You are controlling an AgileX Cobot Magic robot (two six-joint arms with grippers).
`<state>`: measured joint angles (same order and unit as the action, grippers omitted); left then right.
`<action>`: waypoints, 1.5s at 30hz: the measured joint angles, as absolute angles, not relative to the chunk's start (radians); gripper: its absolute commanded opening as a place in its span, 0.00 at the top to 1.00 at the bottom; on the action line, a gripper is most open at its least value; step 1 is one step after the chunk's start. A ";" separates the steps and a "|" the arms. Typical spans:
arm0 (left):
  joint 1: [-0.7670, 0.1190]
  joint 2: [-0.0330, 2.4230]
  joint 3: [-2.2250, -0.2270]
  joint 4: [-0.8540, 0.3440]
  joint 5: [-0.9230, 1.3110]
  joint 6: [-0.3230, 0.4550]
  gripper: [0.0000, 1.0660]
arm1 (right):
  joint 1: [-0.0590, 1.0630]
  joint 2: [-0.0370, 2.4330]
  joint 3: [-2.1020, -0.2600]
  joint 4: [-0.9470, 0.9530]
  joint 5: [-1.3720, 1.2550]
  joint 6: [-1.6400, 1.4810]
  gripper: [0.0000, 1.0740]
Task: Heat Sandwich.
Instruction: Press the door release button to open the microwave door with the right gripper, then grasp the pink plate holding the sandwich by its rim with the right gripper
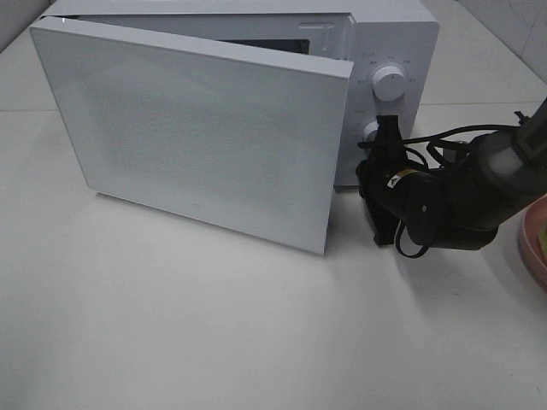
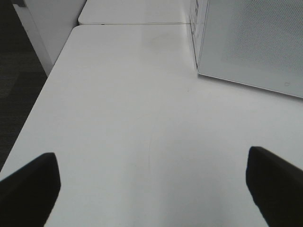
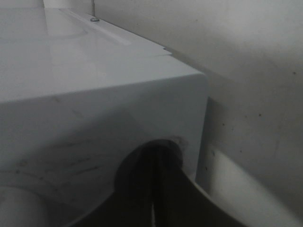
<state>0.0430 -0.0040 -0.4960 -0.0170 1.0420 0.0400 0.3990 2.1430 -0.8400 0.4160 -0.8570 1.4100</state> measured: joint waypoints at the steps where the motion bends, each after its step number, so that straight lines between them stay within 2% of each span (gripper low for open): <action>1: 0.043 -0.004 -0.496 -0.017 1.042 0.040 0.07 | 0.399 2.143 -0.840 0.416 -0.857 1.410 0.99; 15: 0.043 -0.004 -0.496 -0.017 1.042 0.040 0.07 | 0.399 2.143 -0.840 0.416 -0.853 1.409 0.99; 27: 0.043 -0.004 -0.496 -0.017 1.042 0.040 0.07 | 0.390 2.099 -0.851 0.423 -0.731 1.356 0.99; 45: 0.043 -0.004 -0.496 -0.017 1.042 0.040 0.07 | 0.371 1.948 -0.766 0.329 -0.591 1.242 0.98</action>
